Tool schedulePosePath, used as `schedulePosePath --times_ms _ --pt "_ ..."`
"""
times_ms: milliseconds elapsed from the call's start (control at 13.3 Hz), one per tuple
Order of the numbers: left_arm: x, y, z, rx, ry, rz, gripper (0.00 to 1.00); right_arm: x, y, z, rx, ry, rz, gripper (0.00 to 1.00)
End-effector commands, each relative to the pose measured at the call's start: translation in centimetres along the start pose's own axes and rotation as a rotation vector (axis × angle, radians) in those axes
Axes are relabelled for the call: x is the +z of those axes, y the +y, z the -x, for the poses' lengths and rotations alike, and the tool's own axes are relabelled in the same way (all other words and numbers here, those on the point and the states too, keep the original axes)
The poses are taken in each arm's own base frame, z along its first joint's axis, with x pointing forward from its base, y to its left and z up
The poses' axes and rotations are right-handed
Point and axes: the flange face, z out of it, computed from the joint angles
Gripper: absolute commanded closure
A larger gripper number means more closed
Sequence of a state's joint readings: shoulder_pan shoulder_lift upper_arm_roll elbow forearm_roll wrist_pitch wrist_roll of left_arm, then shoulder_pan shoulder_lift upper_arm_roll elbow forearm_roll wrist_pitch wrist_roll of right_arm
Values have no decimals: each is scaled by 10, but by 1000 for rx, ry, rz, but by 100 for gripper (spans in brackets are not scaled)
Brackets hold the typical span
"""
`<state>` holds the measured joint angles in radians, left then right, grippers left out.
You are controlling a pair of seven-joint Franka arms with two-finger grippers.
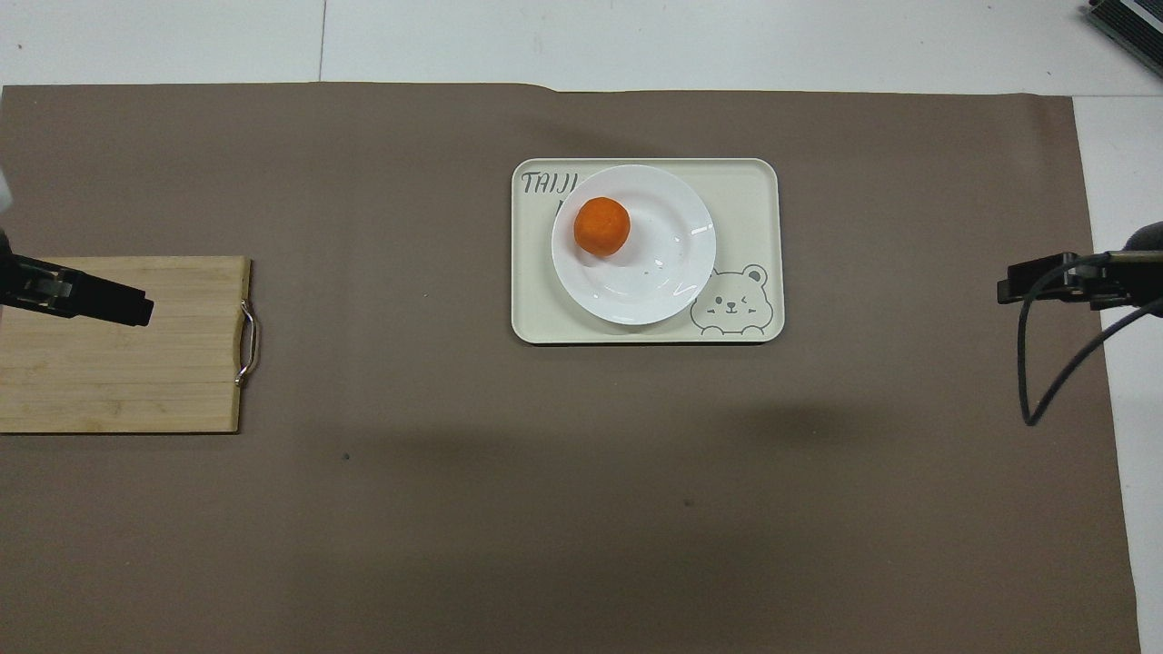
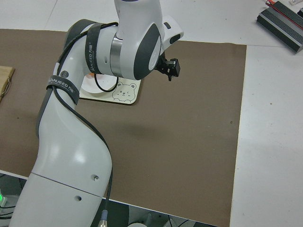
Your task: Place orange and plate with both arms
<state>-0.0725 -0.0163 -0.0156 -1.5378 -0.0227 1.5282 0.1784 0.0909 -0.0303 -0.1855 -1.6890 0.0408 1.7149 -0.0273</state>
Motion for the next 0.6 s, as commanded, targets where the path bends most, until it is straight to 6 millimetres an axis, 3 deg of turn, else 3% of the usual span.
schedulePosePath --times_ms 0,302,377,528 --pt "0 3 7 -2 -14 -5 0 -32 -6 -1 -7 3 39 0" --pt "0 -2 9 -14 -28 1 0 -84 -20 16 -33 -36 70 0" --pt "-1 -3 10 -16 -34 5 0 -85 -34 22 -66 -35 100 0" --pt "0 -4 10 -20 -36 4 0 -83 -27 30 -73 -40 87 0"
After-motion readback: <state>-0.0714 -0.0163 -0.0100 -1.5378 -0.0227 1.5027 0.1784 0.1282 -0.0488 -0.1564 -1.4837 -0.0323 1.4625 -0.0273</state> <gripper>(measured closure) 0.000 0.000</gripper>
